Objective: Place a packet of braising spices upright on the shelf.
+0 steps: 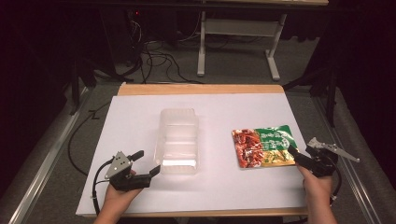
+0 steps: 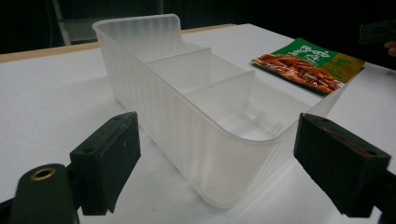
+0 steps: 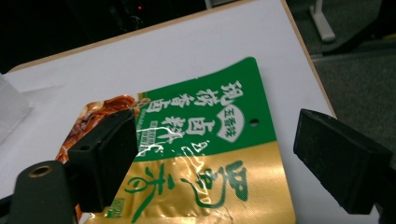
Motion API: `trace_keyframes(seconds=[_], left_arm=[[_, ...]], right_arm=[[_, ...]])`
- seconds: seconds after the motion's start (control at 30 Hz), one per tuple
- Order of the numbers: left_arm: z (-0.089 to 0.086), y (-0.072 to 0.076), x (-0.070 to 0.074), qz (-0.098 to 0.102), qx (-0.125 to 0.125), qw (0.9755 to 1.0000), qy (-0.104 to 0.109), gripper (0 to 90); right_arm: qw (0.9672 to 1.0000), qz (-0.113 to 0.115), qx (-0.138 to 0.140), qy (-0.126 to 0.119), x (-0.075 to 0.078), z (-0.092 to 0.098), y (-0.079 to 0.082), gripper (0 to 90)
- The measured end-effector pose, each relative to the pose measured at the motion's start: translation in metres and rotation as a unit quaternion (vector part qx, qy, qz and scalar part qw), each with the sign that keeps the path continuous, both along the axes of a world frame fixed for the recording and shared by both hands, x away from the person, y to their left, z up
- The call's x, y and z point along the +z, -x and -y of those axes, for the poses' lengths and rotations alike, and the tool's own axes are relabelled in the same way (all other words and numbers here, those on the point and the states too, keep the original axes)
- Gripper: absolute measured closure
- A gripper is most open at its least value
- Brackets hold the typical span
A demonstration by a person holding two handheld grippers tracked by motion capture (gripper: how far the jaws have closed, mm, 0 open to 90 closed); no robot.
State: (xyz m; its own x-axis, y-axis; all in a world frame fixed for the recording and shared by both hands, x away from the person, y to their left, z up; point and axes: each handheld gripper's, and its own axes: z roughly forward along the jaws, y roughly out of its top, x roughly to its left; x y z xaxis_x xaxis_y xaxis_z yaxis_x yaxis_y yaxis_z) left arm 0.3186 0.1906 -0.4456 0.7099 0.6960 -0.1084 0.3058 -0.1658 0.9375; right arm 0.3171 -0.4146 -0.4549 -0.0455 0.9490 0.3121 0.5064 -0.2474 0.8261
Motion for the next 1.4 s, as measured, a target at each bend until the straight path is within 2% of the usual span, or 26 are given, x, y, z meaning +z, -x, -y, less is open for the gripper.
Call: trace_keyframes(seconds=[0.07, 0.1, 0.2, 0.27, 0.33, 0.37, 0.53, 0.67, 0.8, 0.87, 0.93, 1.0, 1.1, 1.13, 1.27, 1.37, 1.4], left_arm=[[0.000, 0.000, 0.000, -0.001, -0.001, 1.0000, -0.001, 15.3], [0.000, -0.001, -0.001, -0.001, -0.001, 1.0000, -0.002, 15.3], [0.000, 0.000, 0.000, 0.000, -0.001, 1.0000, 0.000, 15.3], [0.000, 0.000, 0.000, 0.001, -0.002, 1.0000, 0.000, 15.3], [-0.001, 0.000, 0.000, 0.001, -0.003, 1.0000, 0.000, 15.3], [-0.001, 0.000, 0.000, 0.001, -0.003, 1.0000, 0.000, 15.3], [-0.001, -0.001, 0.000, -0.001, -0.005, 1.0000, 0.000, 15.3], [0.000, 0.000, 0.000, 0.000, -0.006, 1.0000, -0.001, 15.3], [0.000, 0.000, 0.000, 0.001, -0.006, 1.0000, 0.001, 15.3], [0.000, 0.000, 0.000, 0.001, -0.006, 1.0000, 0.001, 15.3], [0.000, 0.000, 0.000, 0.001, -0.006, 1.0000, 0.001, 15.3], [0.000, 0.000, 0.000, 0.000, -0.007, 1.0000, 0.000, 15.3], [0.000, 0.000, 0.000, 0.001, -0.007, 1.0000, 0.000, 15.3], [0.000, 0.000, 0.000, 0.001, -0.007, 1.0000, 0.000, 15.3], [0.000, 0.000, 0.000, 0.001, -0.007, 1.0000, 0.000, 15.3], [0.001, 0.000, 0.000, 0.001, -0.008, 1.0000, -0.002, 15.3], [0.001, 0.000, 0.000, 0.001, -0.008, 1.0000, -0.002, 15.3]], right_arm=[[1.0000, -0.005, -0.003, -0.007, -0.001, 0.002, 0.000, 14.4], [0.9997, -0.010, -0.007, -0.020, -0.003, 0.005, 0.000, 14.8], [0.9977, -0.025, -0.024, -0.059, -0.008, 0.013, 0.001, 16.6], [0.9967, -0.032, -0.029, -0.068, -0.010, 0.018, 0.002, 19.7], [0.9944, -0.047, -0.032, -0.090, -0.011, 0.020, 0.002, 22.4], [0.9946, -0.047, -0.029, -0.088, -0.013, 0.021, 0.002, 23.1], [0.9904, -0.076, -0.024, -0.113, -0.018, 0.022, -0.001, 25.7], [0.9880, -0.087, -0.028, -0.125, -0.019, 0.021, -0.002, 26.8], [0.9878, -0.095, -0.030, -0.119, -0.021, 0.021, -0.002, 28.4], [0.9887, -0.091, -0.026, -0.116, -0.021, 0.021, -0.002, 31.0], [0.9867, -0.099, -0.022, -0.127, -0.021, 0.019, -0.002, 35.0], [0.9872, -0.097, -0.014, -0.126, -0.023, 0.019, -0.003, 35.6], [0.9876, -0.098, -0.009, -0.123, -0.023, 0.018, -0.003, 41.3], [0.9865, -0.100, -0.010, -0.129, -0.023, 0.018, -0.003, 42.3], [0.9852, -0.085, -0.003, -0.149, -0.023, 0.019, -0.002, 48.3], [0.9845, -0.067, 0.031, -0.159, -0.022, 0.016, -0.002, 52.0], [0.9845, -0.067, 0.031, -0.159, -0.022, 0.016, -0.002, 52.0]])
